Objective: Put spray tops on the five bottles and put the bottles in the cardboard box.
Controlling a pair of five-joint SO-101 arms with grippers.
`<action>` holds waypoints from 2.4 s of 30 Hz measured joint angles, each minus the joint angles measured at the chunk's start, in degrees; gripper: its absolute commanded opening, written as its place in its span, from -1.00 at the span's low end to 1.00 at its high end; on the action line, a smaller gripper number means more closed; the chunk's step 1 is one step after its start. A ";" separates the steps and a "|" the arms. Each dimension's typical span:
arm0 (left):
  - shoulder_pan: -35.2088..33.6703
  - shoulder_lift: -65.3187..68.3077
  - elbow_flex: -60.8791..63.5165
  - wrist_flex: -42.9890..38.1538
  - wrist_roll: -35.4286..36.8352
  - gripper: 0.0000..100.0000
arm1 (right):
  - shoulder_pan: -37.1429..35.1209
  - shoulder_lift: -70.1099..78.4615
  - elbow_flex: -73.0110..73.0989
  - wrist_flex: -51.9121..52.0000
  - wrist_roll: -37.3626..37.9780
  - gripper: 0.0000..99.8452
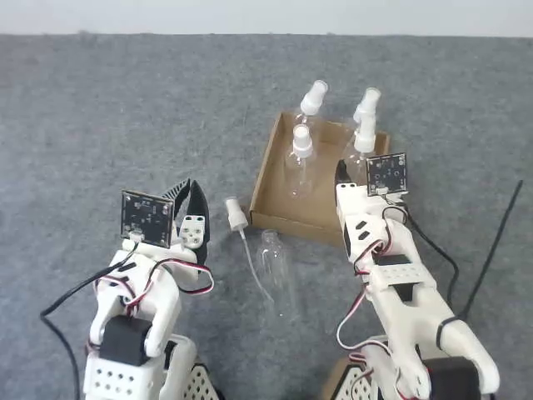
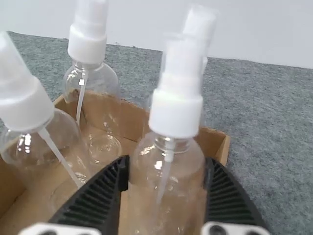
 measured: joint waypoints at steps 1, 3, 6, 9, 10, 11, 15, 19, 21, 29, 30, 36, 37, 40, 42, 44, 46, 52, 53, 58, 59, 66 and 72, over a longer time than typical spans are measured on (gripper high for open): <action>0.00 0.00 0.00 0.00 0.00 -0.98 | 0.00 0.00 0.00 0.00 0.00 -0.50; 0.00 0.00 0.00 0.00 0.00 -0.98 | 0.00 0.00 0.00 0.00 0.00 -0.48; 0.00 0.00 0.00 0.00 0.00 -0.98 | 0.09 0.00 0.00 0.00 0.00 -0.47; 0.00 0.00 0.00 0.00 0.00 -0.98 | 0.09 0.00 0.00 0.00 0.00 -0.47; 0.00 0.00 0.00 0.00 0.00 -0.98 | 0.00 0.00 0.00 0.00 0.00 -0.47; 0.00 0.00 0.00 0.00 0.00 -0.98 | 0.00 0.00 0.00 0.00 0.00 -0.47; 0.00 0.00 0.00 0.00 0.00 -0.98 | 0.18 0.00 0.00 0.00 0.00 -0.47; 0.00 0.00 0.00 0.00 0.00 -0.98 | 0.00 0.00 0.00 0.00 0.00 -0.47; 0.00 0.00 0.00 0.00 0.00 -0.98 | 0.00 0.00 0.00 0.00 0.00 -0.48; 0.00 0.00 0.00 0.00 0.00 -0.98 | 0.09 -9.76 0.00 6.42 0.00 -0.48; 0.00 0.00 0.00 0.00 0.00 -0.98 | 0.09 -12.40 -0.09 9.23 0.00 -0.48; 0.00 0.00 0.00 0.00 0.00 -0.98 | 0.09 -28.75 -6.42 31.12 0.00 -0.48; 0.00 0.00 0.00 0.00 0.00 -0.98 | 0.09 -30.95 -8.18 34.81 0.00 -0.48; 0.00 0.00 0.00 0.00 0.00 -0.98 | 0.00 -35.87 -13.98 46.42 0.00 -0.48; 0.00 0.00 0.00 0.00 0.00 -0.98 | -1.32 -37.01 -17.93 54.68 0.00 -0.48; 0.00 0.00 0.00 0.00 0.00 -0.98 | -4.84 -37.10 -21.36 63.30 0.00 -0.48; 0.00 0.00 0.00 0.00 0.00 -0.98 | -8.62 -37.10 -23.47 71.38 0.00 -0.48; -4.92 0.00 -0.09 0.00 -0.18 -0.98 | -25.05 -34.11 -24.44 82.55 -0.79 -0.48; -7.03 0.09 -0.53 0.00 -0.70 -0.98 | -27.78 -32.97 -24.44 83.16 -1.85 -0.48; -16.53 1.58 -8.79 3.25 -3.08 -0.98 | -37.36 -24.09 -24.44 83.69 -8.88 -0.48; -18.11 3.34 -10.29 4.40 -3.16 -0.98 | -38.51 -21.89 -24.53 83.60 -9.85 -0.48; -23.12 16.97 -12.31 5.45 -3.87 -0.98 | -43.25 -7.03 -24.62 77.63 -15.82 -0.48; -23.30 18.37 -11.16 4.57 -3.87 -0.98 | -43.34 0.70 -24.62 75.08 -24.00 -0.48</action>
